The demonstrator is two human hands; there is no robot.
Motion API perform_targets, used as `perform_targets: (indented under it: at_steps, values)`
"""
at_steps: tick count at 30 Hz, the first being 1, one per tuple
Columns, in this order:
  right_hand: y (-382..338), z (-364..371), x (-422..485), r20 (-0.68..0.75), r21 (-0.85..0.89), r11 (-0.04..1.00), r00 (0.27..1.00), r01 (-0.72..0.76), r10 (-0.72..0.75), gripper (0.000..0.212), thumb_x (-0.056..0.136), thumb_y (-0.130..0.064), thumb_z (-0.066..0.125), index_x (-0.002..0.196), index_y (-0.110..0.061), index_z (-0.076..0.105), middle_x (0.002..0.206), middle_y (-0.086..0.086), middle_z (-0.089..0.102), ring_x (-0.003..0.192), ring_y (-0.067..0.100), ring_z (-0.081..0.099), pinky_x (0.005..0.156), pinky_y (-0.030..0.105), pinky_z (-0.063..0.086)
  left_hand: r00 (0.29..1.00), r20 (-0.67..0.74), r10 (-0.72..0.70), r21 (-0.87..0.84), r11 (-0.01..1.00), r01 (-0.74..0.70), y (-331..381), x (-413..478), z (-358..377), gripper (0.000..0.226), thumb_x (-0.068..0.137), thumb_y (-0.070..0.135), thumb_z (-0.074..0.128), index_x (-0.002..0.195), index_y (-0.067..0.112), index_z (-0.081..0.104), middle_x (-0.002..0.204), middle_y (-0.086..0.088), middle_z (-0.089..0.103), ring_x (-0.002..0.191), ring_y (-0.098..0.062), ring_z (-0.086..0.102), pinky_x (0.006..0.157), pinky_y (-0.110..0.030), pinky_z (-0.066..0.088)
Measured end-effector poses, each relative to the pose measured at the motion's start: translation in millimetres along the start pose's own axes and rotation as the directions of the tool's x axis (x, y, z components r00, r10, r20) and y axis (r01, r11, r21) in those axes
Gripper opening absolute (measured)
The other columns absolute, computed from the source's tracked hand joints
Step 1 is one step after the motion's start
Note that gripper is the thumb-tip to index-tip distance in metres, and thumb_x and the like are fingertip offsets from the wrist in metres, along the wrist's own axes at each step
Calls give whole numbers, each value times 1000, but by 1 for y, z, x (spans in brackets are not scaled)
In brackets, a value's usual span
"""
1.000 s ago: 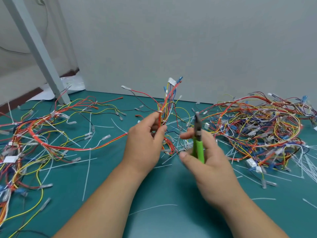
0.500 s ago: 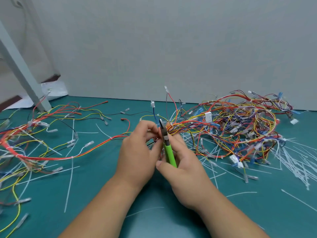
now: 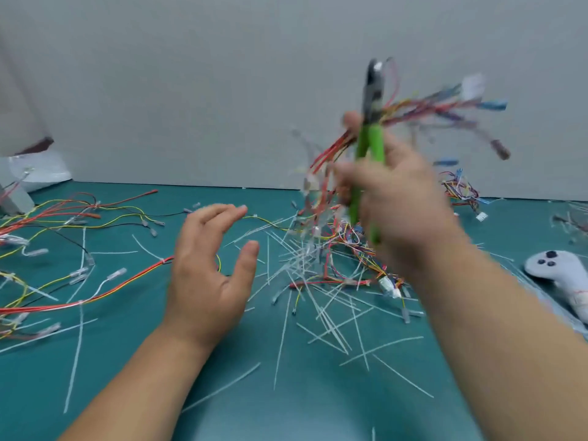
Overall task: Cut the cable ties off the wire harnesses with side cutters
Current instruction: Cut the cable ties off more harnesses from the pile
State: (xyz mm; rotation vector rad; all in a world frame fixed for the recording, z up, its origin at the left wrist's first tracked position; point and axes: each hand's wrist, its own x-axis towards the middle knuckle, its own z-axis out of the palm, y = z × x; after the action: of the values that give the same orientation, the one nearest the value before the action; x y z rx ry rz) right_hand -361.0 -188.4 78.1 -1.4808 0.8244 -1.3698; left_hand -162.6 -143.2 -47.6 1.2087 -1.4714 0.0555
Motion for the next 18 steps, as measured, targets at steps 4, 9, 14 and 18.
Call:
perform_targets:
  at_steps: [4, 9, 14, 18]
  values:
    - [-33, -42, 58, -133, 41, 999, 991, -22, 28, 25, 85, -3, 59, 100, -21, 54, 72, -2, 45, 57, 10, 44, 54, 26, 33, 983, 171, -62, 90, 995, 47, -2, -1, 4, 30, 91, 43, 57, 112, 25, 70, 112, 7, 60, 109, -17, 57, 98, -38, 45]
    - [-15, -87, 88, -251, -211, 803, 825, -557, 507, 7, 98, -15, 53, 105, -16, 51, 96, 8, 50, 64, 13, 55, 60, 29, 43, 825, 430, -368, 489, 863, 130, -11, -6, 3, 45, 83, 74, 54, 115, 45, 66, 121, 21, 54, 122, -15, 44, 100, -42, 35]
    - [18, -85, 55, -285, -26, 809, 780, -587, 557, 25, 97, -15, 55, 122, -15, 59, 108, 8, 58, 69, 15, 68, 61, 33, 47, 722, 509, -468, 565, 815, 130, -15, -9, 5, 56, 77, 84, 51, 121, 51, 60, 131, 24, 47, 126, -14, 36, 100, -42, 30]
    - [34, -62, 21, -339, -73, 912, 870, -403, 357, 20, 92, -9, 59, 103, -23, 66, 110, 11, 68, 92, 17, 77, 70, 38, 51, 734, 505, -454, 542, 829, 140, -12, -9, 5, 49, 80, 80, 53, 116, 49, 62, 127, 24, 50, 124, -13, 38, 96, -39, 30]
